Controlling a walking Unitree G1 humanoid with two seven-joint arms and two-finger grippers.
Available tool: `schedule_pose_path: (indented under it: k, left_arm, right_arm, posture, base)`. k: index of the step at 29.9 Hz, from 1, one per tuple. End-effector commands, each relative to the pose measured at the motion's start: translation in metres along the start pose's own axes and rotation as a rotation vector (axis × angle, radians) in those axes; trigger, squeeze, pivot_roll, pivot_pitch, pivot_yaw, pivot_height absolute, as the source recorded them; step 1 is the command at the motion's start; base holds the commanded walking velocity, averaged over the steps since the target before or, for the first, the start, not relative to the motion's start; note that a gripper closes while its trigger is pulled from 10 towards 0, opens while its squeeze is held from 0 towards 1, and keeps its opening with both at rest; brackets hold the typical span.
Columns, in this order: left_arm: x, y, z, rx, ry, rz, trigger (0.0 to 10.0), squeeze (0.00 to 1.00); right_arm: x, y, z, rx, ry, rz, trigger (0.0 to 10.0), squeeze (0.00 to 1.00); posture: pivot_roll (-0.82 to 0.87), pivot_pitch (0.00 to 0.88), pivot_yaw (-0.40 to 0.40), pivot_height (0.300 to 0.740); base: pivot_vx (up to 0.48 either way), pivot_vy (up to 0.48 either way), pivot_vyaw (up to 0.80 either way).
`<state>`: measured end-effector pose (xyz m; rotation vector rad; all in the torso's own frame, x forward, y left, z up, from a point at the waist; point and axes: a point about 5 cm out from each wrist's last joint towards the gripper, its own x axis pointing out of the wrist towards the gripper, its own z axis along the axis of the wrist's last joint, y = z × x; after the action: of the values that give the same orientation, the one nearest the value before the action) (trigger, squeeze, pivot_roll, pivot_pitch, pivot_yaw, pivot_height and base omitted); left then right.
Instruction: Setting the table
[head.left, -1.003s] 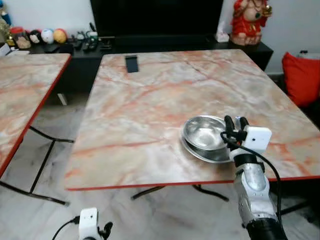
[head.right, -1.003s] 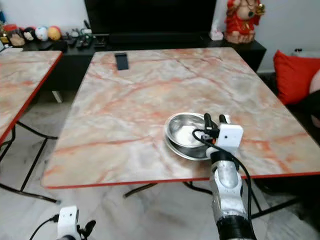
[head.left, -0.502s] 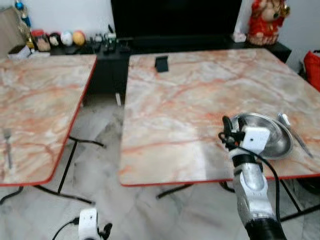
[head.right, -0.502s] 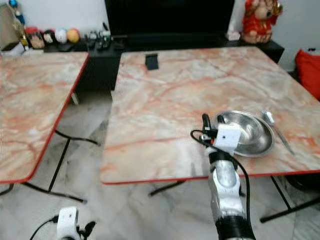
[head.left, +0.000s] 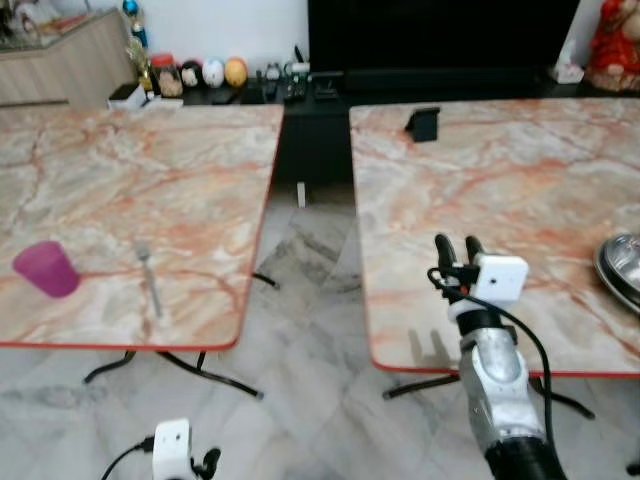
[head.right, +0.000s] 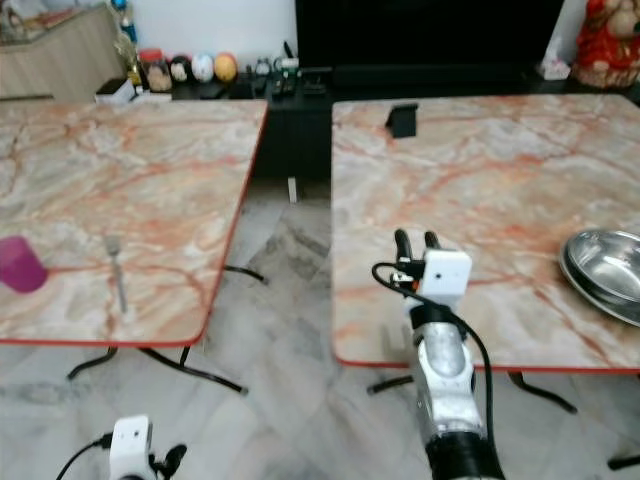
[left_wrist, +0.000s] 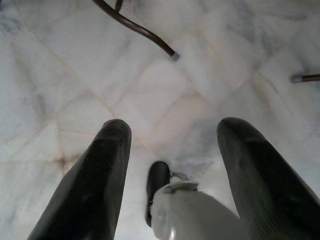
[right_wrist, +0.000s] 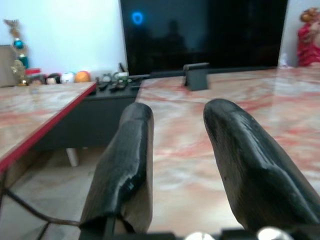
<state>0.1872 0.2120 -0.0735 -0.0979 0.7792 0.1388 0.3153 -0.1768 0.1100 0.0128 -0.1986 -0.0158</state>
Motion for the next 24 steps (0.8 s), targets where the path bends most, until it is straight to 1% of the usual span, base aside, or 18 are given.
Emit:
schedule_pose_path:
  k: [1, 17, 24]
  left_arm:
    - [-0.0009, 0.003, -0.0019, -0.003, 0.008, 0.006, 10.0, 0.0]
    - [-0.0005, 0.004, 0.0, -0.002, 0.002, 0.006, 10.0, 0.0]
    - [-0.0003, 0.0045, 0.0026, 0.002, -0.016, 0.01, 10.0, 0.0]
  right_arm:
    - [0.0034, 0.007, 0.0033, 0.005, -0.014, 0.023, 10.0, 0.0]
    - [0.0044, 0.0101, 0.0034, 0.01, -0.016, 0.032, 10.0, 0.0]
    - [0.0044, 0.0104, 0.0031, 0.006, -0.016, 0.033, 10.0, 0.0]
  posture:
    - [-0.06, 0.0, 0.008, 0.74]
    - [-0.06, 0.0, 0.011, 0.74]
    - [-0.06, 0.0, 0.011, 0.74]
  base:
    - [0.0, 0.458, 0.0]
    - [0.0, 0.454, 0.0]
    - [0.0, 0.0, 0.0]
